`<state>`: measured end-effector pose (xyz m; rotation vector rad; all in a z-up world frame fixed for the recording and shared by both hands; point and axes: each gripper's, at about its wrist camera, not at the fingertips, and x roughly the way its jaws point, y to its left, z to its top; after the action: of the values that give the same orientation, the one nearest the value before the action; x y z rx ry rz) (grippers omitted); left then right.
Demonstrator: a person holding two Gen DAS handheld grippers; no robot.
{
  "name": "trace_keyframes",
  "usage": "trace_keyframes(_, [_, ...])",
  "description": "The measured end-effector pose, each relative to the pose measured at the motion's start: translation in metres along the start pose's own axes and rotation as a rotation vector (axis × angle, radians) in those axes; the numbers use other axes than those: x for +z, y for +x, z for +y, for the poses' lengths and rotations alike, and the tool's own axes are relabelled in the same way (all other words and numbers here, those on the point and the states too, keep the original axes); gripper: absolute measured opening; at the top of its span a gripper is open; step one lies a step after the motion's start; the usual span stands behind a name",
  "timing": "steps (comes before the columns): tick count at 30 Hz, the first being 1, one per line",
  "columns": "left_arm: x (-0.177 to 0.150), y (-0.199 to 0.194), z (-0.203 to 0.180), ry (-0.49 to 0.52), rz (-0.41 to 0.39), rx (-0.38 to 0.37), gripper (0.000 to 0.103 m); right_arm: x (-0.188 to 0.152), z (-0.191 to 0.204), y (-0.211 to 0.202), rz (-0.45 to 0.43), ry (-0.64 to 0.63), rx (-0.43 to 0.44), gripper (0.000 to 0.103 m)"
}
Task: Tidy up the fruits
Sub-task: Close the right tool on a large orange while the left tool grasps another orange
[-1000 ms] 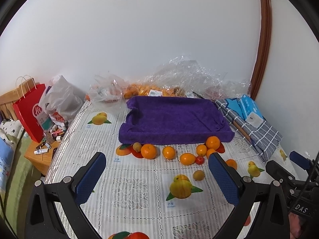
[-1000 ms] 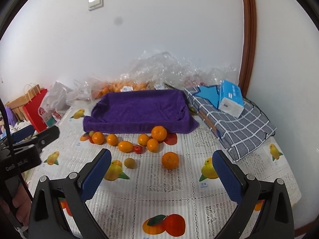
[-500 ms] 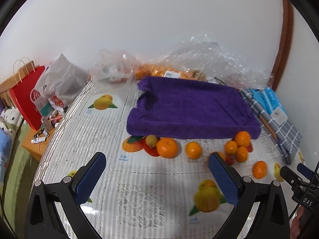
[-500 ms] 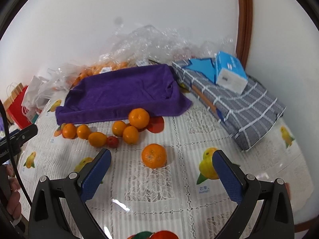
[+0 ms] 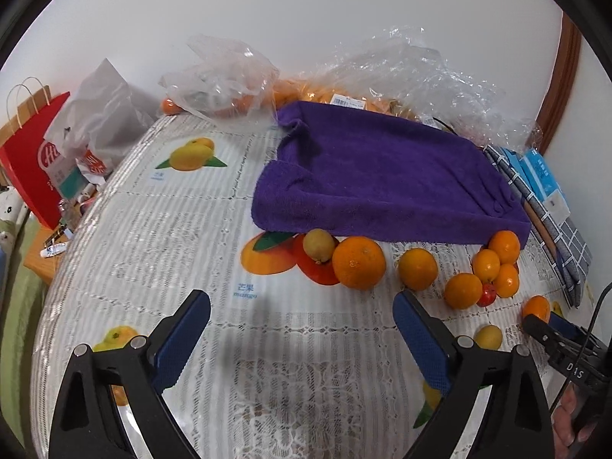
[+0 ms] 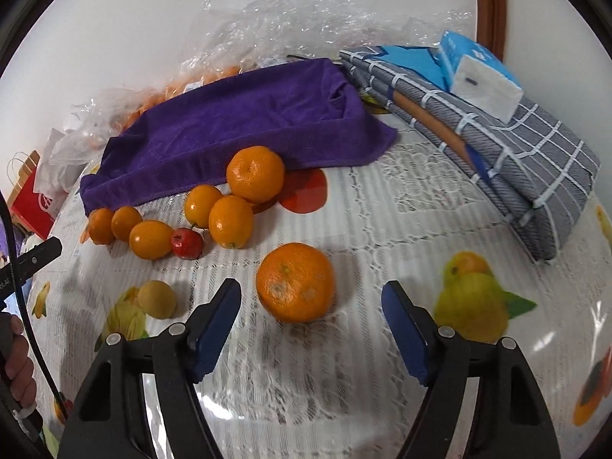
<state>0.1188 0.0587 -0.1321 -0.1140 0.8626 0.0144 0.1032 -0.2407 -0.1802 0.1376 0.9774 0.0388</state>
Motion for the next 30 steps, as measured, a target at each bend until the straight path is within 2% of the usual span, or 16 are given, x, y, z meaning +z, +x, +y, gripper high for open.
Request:
trace_keyframes(4, [0.0,0.018,-0.005,0.023,0.018,0.028,0.096,-0.002,0.005,0.004,-0.042,-0.028,-0.046,0.07])
trace_keyframes(12, [0.005,0.033,-0.015,0.032,0.005,-0.078,0.087,-0.002,0.004,0.005,-0.049,-0.035,-0.057,0.069])
trace_keyframes(13, [0.005,0.034,-0.017,0.036,0.003,-0.084,0.084,-0.002,0.006,0.006,-0.046,-0.049,-0.068,0.067])
trace_keyframes(15, [0.004,0.039,-0.02,0.033,0.0,-0.113,0.074,-0.001,0.008,0.006,-0.046,-0.06,-0.079,0.064])
trace_keyframes(20, [0.004,0.047,-0.02,-0.001,0.002,-0.195,0.058,-0.002,0.0,0.002,-0.063,-0.019,-0.053,0.054])
trace_keyframes(22, [0.005,0.05,-0.02,-0.006,0.002,-0.204,0.055,-0.003,-0.002,0.0,-0.069,-0.004,-0.054,0.047])
trace_keyframes(23, [0.005,0.05,-0.021,-0.008,-0.001,-0.202,0.05,-0.003,-0.002,0.0,-0.069,-0.004,-0.054,0.046])
trace_keyframes(28, [0.004,0.051,-0.023,-0.002,-0.003,-0.205,0.047,-0.004,0.001,0.0,-0.07,-0.016,-0.058,0.042])
trace_keyframes(30, [0.004,0.049,-0.019,-0.023,-0.011,-0.216,0.041,-0.004,-0.001,-0.001,-0.074,-0.007,-0.047,0.042])
